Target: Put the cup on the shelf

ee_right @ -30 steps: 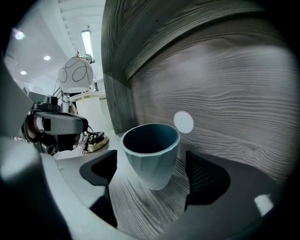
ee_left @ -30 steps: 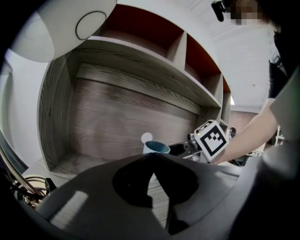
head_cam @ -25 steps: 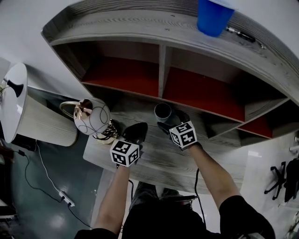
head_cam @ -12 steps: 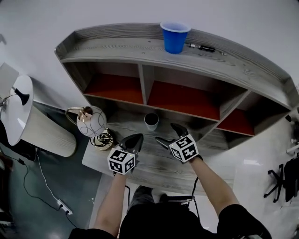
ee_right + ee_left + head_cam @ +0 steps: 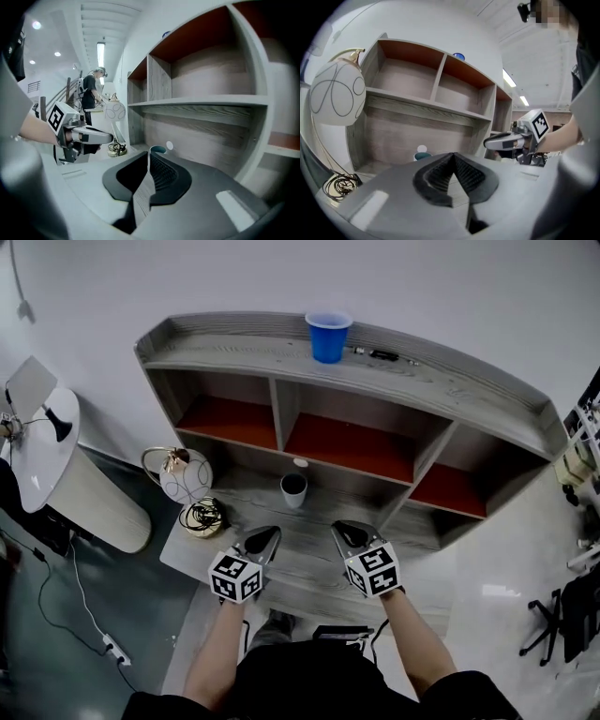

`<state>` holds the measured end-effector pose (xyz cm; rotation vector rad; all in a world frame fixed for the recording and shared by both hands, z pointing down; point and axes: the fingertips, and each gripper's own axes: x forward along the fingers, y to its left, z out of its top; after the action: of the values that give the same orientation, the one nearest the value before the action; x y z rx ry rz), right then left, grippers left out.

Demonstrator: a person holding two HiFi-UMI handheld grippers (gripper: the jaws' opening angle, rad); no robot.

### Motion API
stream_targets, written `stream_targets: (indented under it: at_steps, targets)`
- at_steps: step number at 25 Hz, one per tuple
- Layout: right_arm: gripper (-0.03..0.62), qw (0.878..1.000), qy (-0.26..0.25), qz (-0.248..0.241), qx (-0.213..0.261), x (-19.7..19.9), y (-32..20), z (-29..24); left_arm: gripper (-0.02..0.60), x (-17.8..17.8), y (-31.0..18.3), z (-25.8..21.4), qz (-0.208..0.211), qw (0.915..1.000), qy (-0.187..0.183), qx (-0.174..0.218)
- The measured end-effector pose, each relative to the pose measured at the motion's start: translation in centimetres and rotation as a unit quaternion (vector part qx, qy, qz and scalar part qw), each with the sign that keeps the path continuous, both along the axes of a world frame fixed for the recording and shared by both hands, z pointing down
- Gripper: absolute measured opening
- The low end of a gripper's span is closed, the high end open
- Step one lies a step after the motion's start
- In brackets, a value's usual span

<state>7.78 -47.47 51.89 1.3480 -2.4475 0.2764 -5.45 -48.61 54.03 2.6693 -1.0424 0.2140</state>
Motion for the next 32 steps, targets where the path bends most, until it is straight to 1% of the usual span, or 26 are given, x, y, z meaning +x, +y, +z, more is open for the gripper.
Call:
stream_targets:
  at_steps: [1, 5, 9, 12, 18, 21, 25, 29, 32]
  targets:
    - [0.014, 1.0, -0.002, 0.003, 0.003, 0.3, 0.7, -0.3, 0.0, 0.0, 0.6, -0.1, -0.001, 1.0, 0.002, 0.0]
    - [0.012, 1.0, -0.012, -0.006, 0.002, 0.5, 2.8, -0.7, 0.0, -0.2, 2.7, -0.2, -0.012, 0.9999, 0.004, -0.002]
    - [0.012, 1.0, -0.021, -0.013, -0.002, 0.7, 4.5, -0.7, 0.0, -1.0, 4.6, -0.3, -0.052, 0.9986, 0.0, 0.004]
    - [0.012, 0.999, -0.029, -0.02, -0.008, 0.4, 6.0, -0.6, 0.0, -1.6, 6.5, 0.1, -0.066, 0.9978, -0.004, -0.003]
    - [0.012, 0.999, -0.032, -0.026, -0.023, -0.4, 8.7, 0.4, 0.0, -1.4, 10.0, 0.9, -0.04, 0.9989, -0.013, -0.023]
    - [0.012, 0.999, -0.038, -0.022, -0.03, -0.4, 9.7, 0.7, 0.0, -0.8, 10.7, 0.7, -0.024, 0.9993, -0.018, -0.021]
    - [0.012, 0.999, -0.04, -0.01, -0.036, -0.5, 11.1, 0.8, 0.0, 0.1, 12.1, 0.2, 0.014, 0.9996, -0.021, -0.013]
    - [0.012, 0.999, -0.037, 0.002, -0.034, -1.4, 12.5, 0.6, 0.0, -0.1, 13.4, 0.2, 0.034, 0.9991, -0.023, -0.011]
    - [0.012, 0.998, -0.04, 0.022, -0.034, -1.9, 13.7, 0.5, 0.0, -0.7, 14.6, 0.2, 0.043, 0.9987, -0.025, -0.009]
